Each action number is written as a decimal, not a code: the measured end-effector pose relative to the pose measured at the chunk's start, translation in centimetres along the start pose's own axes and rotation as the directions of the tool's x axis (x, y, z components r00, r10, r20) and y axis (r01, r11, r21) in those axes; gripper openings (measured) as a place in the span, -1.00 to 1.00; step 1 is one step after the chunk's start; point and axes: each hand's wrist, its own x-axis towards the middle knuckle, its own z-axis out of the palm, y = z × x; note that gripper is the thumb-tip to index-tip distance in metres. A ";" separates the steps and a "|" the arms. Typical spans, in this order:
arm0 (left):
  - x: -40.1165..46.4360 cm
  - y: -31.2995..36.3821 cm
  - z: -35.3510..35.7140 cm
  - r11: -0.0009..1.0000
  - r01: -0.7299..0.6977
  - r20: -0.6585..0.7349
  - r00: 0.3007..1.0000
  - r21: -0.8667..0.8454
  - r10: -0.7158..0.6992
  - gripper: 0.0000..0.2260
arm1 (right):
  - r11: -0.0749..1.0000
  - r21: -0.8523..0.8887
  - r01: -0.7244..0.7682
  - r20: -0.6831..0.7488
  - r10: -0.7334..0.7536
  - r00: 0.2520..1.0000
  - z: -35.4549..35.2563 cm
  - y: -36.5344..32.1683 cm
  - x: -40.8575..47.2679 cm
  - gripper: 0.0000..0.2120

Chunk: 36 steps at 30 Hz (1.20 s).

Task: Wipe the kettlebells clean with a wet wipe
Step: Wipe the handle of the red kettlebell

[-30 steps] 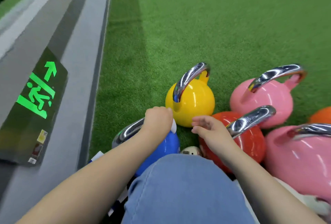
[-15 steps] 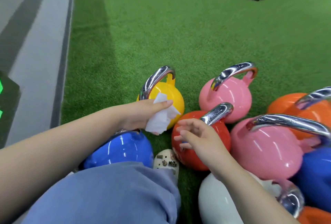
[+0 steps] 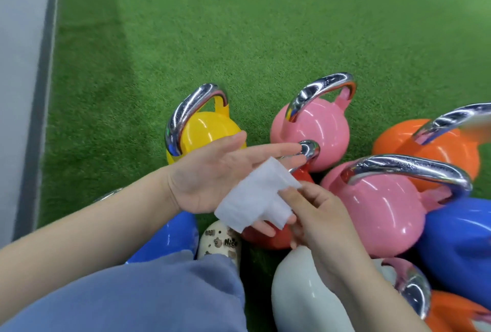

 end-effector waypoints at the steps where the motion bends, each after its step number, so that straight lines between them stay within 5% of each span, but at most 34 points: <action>1: 0.2 -0.3 -0.3 0.999 -0.033 -0.004 0.999 -0.008 0.033 -0.33 | 1.000 0.002 0.002 -0.003 -0.002 1.000 -0.2 0.0 0.1 -0.85; 4: -0.3 -1.1 -1.8 0.987 -0.139 -0.065 0.989 -0.084 0.133 -0.24 | 1.000 -0.017 0.024 -0.047 -0.024 0.999 -0.8 0.1 0.4 -0.79; 6: -1.2 -1.9 -2.6 0.974 -0.203 -0.239 0.955 -0.095 0.176 -0.19 | 0.999 -0.034 0.023 -0.065 -0.025 0.998 -0.9 0.3 0.8 -0.74; 11: -1.6 -4.9 -3.1 0.972 -0.176 -0.604 0.761 0.157 0.236 -0.28 | 0.997 -0.081 0.017 -0.046 -0.021 0.999 -0.7 1.1 1.9 -0.75; 16: -0.4 -5.4 -2.9 0.951 -0.049 -0.838 0.460 0.306 0.294 -0.88 | 0.991 -0.134 -0.005 -0.028 0.001 1.000 -1.0 1.7 2.5 -0.81; 19: -0.5 -6.8 -4.3 0.914 0.100 -0.904 0.223 0.393 0.365 -0.88 | 0.982 -0.189 0.013 -0.063 -0.026 0.998 -1.1 2.2 2.8 -0.79; 21: -0.4 -7.4 -4.3 0.803 0.134 -0.814 0.054 0.580 0.579 -0.83 | 0.976 -0.216 0.014 -0.069 -0.029 0.997 -1.1 2.3 2.9 -0.77; 22: -0.3 -7.4 -4.1 0.720 0.070 -0.722 0.029 0.691 0.691 -0.83 | 0.975 -0.224 0.009 -0.070 -0.025 0.997 -1.0 2.4 2.9 -0.76; 23: -0.1 -7.1 -3.7 0.637 -0.004 -0.636 0.061 0.771 0.770 -0.85 | 0.974 -0.225 0.000 -0.075 -0.017 0.997 -0.9 2.4 3.0 -0.74; 25: 0.6 -6.4 -2.7 0.572 -0.041 -0.540 0.280 0.820 0.794 -0.90 | 0.976 -0.216 -0.029 -0.092 0.009 0.996 -0.8 2.5 3.0 -0.74; 27: 1.5 -6.1 -2.4 0.585 0.075 -0.544 0.481 0.807 0.688 -0.82 | 0.972 -0.229 -0.042 -0.096 0.020 0.995 -0.6 2.7 3.0 -0.79; 28: 1.8 -6.3 -2.5 0.588 0.121 -0.553 0.527 0.800 0.645 -0.79 | 0.970 -0.241 -0.040 -0.099 0.017 0.995 -0.5 2.8 3.0 -0.80; 31: 2.0 -6.7 -2.8 0.660 0.062 -0.588 0.523 0.749 0.617 -0.66 | 0.976 -0.214 -0.025 -0.147 -0.007 0.989 -0.3 3.2 3.0 -0.78; 36: 1.3 -7.7 -3.4 0.649 0.027 -0.559 0.536 0.760 0.633 -0.54 | 0.993 0.094 -0.068 -0.240 0.089 0.967 1.5 4.4 2.5 -0.93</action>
